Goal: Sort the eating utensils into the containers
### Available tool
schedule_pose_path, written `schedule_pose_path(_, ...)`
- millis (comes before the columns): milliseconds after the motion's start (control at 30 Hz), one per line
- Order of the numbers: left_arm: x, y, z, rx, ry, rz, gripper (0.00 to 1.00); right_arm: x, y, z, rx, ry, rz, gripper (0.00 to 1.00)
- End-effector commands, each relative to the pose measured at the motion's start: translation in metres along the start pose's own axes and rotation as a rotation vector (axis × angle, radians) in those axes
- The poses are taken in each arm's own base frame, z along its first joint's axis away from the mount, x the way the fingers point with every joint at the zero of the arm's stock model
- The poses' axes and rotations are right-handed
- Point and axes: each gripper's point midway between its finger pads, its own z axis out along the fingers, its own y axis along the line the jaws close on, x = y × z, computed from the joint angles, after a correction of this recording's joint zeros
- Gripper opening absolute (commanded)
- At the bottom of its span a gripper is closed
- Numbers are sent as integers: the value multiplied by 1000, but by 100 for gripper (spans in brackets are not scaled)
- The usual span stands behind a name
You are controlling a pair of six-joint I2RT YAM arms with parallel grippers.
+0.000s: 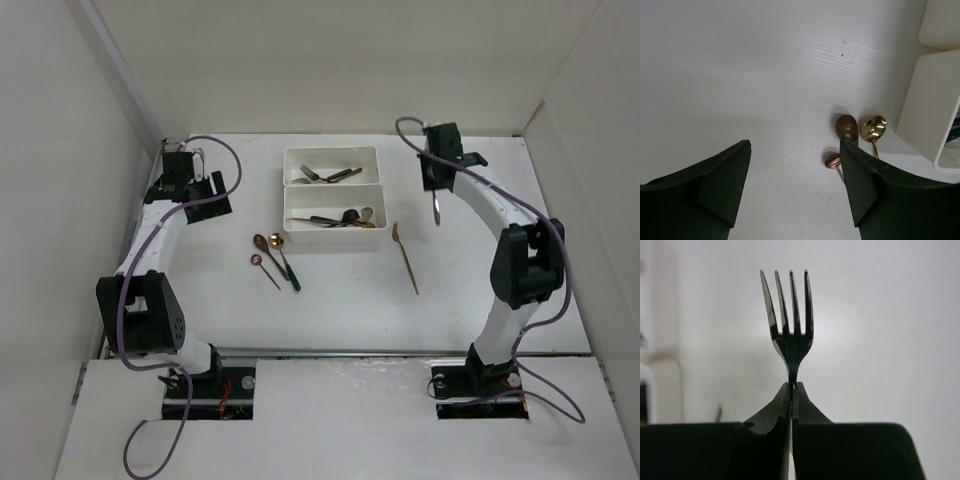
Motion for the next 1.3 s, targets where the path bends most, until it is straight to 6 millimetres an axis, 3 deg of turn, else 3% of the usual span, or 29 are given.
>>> schedule_pose_path(0,18,-7,2,43,24,-28,69,-164,-2,-97,59,-609,-54,0)
schedule_pose_path(33,21,-8,6,52,36,-40,69,-180,30,-105,-6,-690,-124,0)
schedule_pose_path(67,22,-10,6,64,39,-40,69,-206,48,-118,-27,-820,-164,0)
schedule_pose_path(100,22,-10,6,64,39,-40,69,-211,69,-103,-20,-843,-282,0)
schedule_pose_path(133,22,-10,6,64,39,-40,69,-220,83,-102,-3,-872,-308,0)
schedule_pose_path(167,21,-8,6,52,36,-40,69,-239,109,-119,-14,-943,-328,0)
schedule_pose_path(200,21,-8,6,52,36,-40,69,-239,130,-92,-20,-923,-374,0)
schedule_pose_path(300,20,-2,7,17,28,-31,69,-256,171,-92,-49,-975,-430,0)
schedule_pose_path(333,20,0,7,6,26,-30,69,-249,187,-72,-67,-953,-462,0)
schedule_pose_path(400,18,1,5,-2,15,-29,69,-240,216,-68,-110,-957,-516,0)
schedule_pose_path(567,20,2,3,0,7,-29,69,-200,249,-31,-157,-878,-616,0)
schedule_pose_path(633,20,4,3,-12,5,-29,69,-185,250,-18,-163,-839,-634,3)
schedule_pose_path(700,24,5,4,-14,13,-30,69,-181,247,-16,-156,-827,-636,14)
schedule_pose_path(733,26,5,7,-16,24,-39,69,-181,246,-18,-156,-828,-635,28)
schedule_pose_path(800,25,5,10,-16,24,-39,69,-180,244,-21,-156,-828,-636,42)
schedule_pose_path(833,27,6,13,-18,33,-40,69,-181,242,-27,-155,-834,-633,59)
schedule_pose_path(867,24,5,12,-16,24,-39,69,-180,244,-29,-145,-832,-631,63)
schedule_pose_path(967,26,5,15,-20,42,-41,69,-201,216,-62,-65,-865,-490,69)
schedule_pose_path(1000,22,5,16,-20,39,-40,69,-211,205,-78,-41,-884,-427,72)
schedule_pose_path(1033,21,4,15,-20,39,-40,69,-220,189,-108,-42,-916,-308,72)
schedule_pose_path(1067,23,5,17,-22,49,-41,69,-220,178,-122,-36,-921,-241,77)
schedule_pose_path(1100,23,5,17,-22,49,-41,69,-198,164,-108,-50,-860,-238,80)
schedule_pose_path(1133,19,4,16,-20,39,-50,69,-187,149,-133,-107,-838,-242,82)
schedule_pose_path(1167,21,4,19,-22,49,-50,69,-166,149,-129,-188,-771,-231,83)
schedule_pose_path(1233,18,4,21,-22,49,-50,69,-84,142,-98,-329,-475,-264,88)
schedule_pose_path(1267,15,3,20,-20,40,-50,69,-59,132,-97,-348,-372,-154,88)
